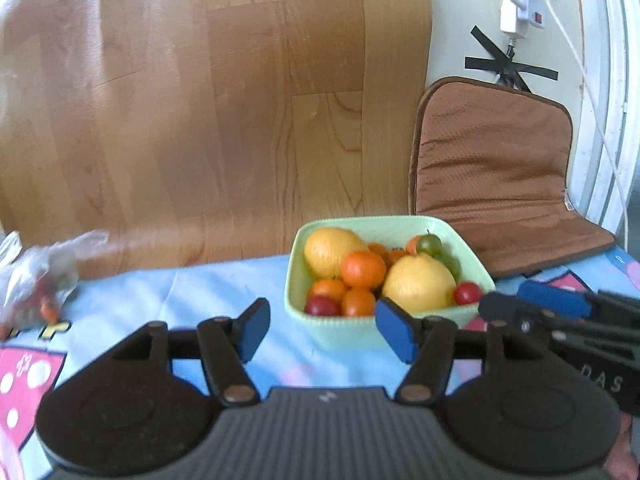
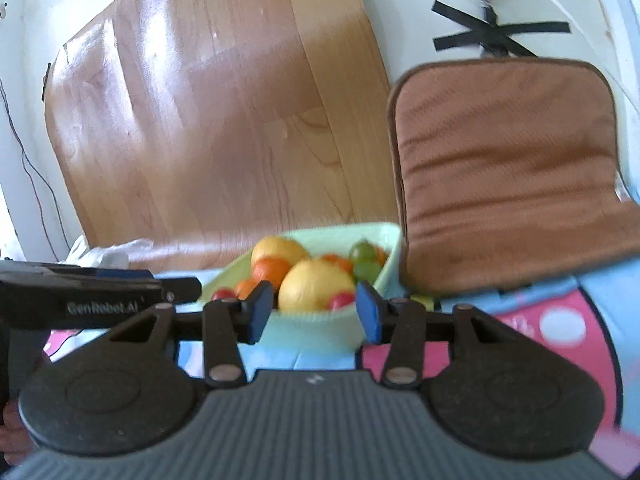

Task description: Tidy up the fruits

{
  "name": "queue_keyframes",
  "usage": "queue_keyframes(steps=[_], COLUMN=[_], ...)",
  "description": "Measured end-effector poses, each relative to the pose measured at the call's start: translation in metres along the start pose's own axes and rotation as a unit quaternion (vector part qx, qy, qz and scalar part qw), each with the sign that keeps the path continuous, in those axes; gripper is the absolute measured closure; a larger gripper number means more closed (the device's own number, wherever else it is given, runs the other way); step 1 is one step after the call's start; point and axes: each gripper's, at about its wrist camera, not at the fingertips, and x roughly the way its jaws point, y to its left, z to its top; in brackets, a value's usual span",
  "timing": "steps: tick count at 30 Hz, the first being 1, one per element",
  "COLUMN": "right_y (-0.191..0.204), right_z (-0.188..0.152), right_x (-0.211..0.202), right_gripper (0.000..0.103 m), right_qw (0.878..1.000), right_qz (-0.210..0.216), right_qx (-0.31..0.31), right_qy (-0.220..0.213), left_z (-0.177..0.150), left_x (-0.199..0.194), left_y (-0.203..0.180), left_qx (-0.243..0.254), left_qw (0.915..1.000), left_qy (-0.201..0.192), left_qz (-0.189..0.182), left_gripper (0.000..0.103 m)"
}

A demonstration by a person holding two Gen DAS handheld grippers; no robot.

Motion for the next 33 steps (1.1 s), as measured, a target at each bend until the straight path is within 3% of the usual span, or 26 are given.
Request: queue_keyframes(steps=[2,8,15,17,23,25,26,33], right_y=[0.003,0.012,0.018,0.020,0.025,0.023,0.022,0.022], right_z=[-0.010,-0.038,-0.062,-0.066,-0.072,-0.072,-0.072,-0.072], right_x=[-0.011,-0.038,-0.057,-0.064,-0.079,-0.081,-0.081,-0.081], right_gripper=[0.044,0.043,0.042,0.034,0.027,0.027,0.027,0.027], right_qw=[1.000,0.999,0.999,0.999,1.000,0.999,0.999,0.999], right_qz=[-0.005,-0.015,-0.024,-0.022,-0.018,-0.022,-0.024,-0.038], right_qx=[0.008,0.023,0.034,0.030,0.014,0.019,0.021,0.017], right_qy=[0.002,0.018,0.028,0.019,-0.022,-0.026,-0.028,-0.031], left_z=[-0.010,-0.041,-0.078,-0.088,-0.120,-0.121,-0.122,-0.125], left_x=[-0.013,-0.043,-0.065,-0.066,-0.064,-0.073,-0.077,-0.089], left_y=[0.002,0.007,0.011,0.011,0.010,0.011,0.010,0.000], left_qx=[-0.006,-0.018,-0.021,-0.020,-0.013,-0.017,-0.015,0.010], left_qw=[1.0000,0.9998,0.9995,0.9994,0.9992,0.9994,0.9993,0.9980], left_qy=[0.000,0.009,0.016,0.017,0.025,0.000,-0.010,-0.050], left_qz=[-0.001,0.003,0.017,0.024,0.030,0.029,0.033,0.039], left_gripper=[0.041,0.024,0.022,0.021,0.021,0.017,0.008,0.004])
